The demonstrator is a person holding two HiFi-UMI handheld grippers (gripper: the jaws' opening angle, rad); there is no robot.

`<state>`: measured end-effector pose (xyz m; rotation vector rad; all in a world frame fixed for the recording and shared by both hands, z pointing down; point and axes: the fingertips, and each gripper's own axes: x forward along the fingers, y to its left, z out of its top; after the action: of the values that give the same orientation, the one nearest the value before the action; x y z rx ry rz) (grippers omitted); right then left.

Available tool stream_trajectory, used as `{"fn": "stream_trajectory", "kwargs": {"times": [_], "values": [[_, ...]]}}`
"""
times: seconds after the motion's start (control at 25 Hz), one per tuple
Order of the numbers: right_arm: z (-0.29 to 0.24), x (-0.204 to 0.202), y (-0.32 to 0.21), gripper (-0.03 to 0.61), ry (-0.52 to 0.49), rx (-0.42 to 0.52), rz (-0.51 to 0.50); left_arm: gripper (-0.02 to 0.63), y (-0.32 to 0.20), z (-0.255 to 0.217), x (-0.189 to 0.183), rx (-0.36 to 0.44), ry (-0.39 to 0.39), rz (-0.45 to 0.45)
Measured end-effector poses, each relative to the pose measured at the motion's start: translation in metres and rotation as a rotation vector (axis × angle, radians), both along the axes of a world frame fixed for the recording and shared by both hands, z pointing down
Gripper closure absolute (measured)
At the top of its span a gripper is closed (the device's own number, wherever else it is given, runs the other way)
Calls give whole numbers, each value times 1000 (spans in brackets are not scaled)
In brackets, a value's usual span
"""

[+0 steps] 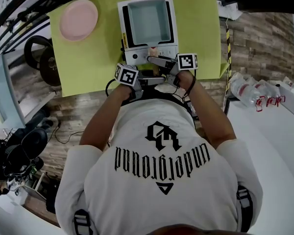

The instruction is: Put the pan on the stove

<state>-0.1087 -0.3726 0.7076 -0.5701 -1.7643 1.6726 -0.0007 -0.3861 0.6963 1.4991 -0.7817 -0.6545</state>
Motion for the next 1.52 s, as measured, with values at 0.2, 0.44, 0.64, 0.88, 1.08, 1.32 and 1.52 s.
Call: {"fn": "stream_trajectory", "kwargs": {"times": [0.2,0.44,0.64,0.88,1.08,1.32,1.52], "values": [[-3,9,-10,264,-5,21,30,318,4,-1,1,-6,-16,-19],[-10,19,-10,264,0,51,38,318,14,-6,-4,-14,-29,-49],[-20,36,-21,268,-27,120,59,318,22,-18,3,-7,-49,-70],[-33,57,-28,316,-28,157,143,320,41,-16,8,-17,-133,-98],[-48,66,-38,427,-47,277,209,422,51,-24,6,-24,-212,-150],[-88,82,-47,579,-143,400,272,574,76,-43,3,-45,-368,-253],[-132,91,-25,580,-265,522,215,603,102,-77,2,-26,-507,-339]]}}
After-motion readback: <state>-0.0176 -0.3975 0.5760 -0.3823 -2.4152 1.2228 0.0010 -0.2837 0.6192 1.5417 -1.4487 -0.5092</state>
